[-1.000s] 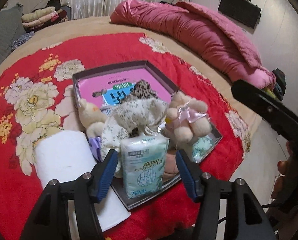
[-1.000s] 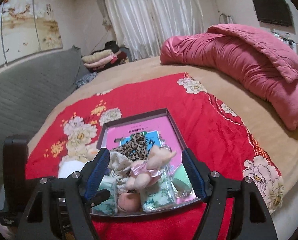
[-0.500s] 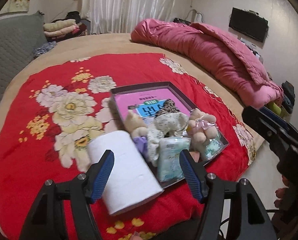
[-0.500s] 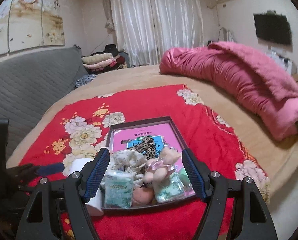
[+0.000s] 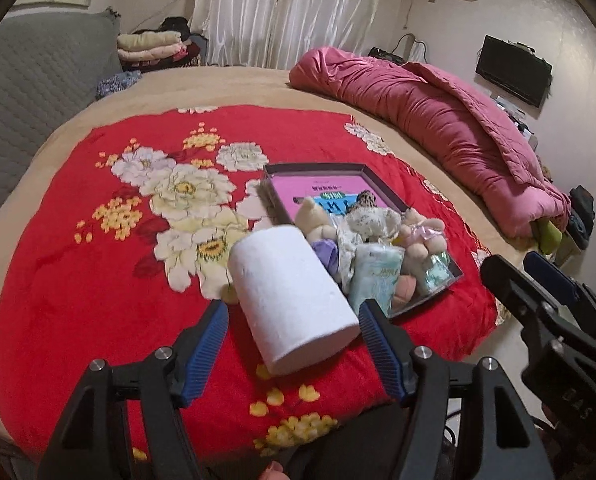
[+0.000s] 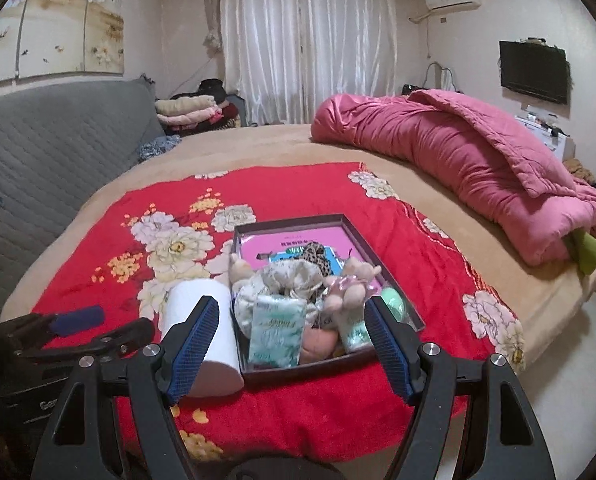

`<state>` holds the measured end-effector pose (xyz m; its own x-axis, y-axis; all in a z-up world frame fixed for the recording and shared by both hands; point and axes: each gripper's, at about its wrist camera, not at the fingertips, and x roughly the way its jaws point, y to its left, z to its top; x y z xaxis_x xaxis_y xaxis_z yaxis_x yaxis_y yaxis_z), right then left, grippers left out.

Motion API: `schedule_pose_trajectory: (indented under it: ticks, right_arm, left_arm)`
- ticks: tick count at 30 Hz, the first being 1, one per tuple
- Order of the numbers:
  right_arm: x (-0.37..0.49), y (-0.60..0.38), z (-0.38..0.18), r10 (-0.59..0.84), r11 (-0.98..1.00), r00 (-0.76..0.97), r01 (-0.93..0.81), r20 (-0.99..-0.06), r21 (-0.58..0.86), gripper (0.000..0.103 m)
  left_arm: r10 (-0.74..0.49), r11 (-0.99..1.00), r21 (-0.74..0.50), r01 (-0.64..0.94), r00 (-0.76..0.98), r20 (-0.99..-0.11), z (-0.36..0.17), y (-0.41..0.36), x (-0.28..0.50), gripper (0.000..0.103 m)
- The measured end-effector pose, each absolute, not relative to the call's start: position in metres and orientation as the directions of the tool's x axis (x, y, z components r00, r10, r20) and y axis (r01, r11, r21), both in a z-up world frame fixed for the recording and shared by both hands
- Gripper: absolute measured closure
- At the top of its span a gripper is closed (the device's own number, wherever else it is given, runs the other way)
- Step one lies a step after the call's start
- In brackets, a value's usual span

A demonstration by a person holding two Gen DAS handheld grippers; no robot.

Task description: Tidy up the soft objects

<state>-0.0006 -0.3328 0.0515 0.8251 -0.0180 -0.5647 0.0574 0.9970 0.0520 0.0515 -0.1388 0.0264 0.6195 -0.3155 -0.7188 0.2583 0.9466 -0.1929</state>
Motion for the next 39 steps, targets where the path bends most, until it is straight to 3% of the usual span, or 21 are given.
schedule_pose_trajectory:
  ticks: [10, 17, 39]
  right_arm:
    - [-0.014, -0.321, 0.044, -0.061, 0.997, 0.824, 0.077, -0.564, 0.004, 0.027]
    - [-0.024, -0.319, 0.03, -0.045, 0.997, 0.79, 0.076, -0.612, 0.025, 0.027]
    - [-0.033, -0.323, 0.021, -0.034, 0.997, 0.78, 0.072, -0.625, 0.035, 0.027]
  left_arm:
    - [-0.311, 0.95, -0.214, 0.229, 0.593, -0.743, 0.016, -0.134, 0.04, 0.036]
    - [-0.295, 0.955, -0.208, 0.213, 0.59, -0.752, 0.011, -0.133, 0.034, 0.036]
    - [-0.265, 0.962, -0.172, 0.21, 0.581, -0.77, 0.006, -0.138, 0.023, 0.036]
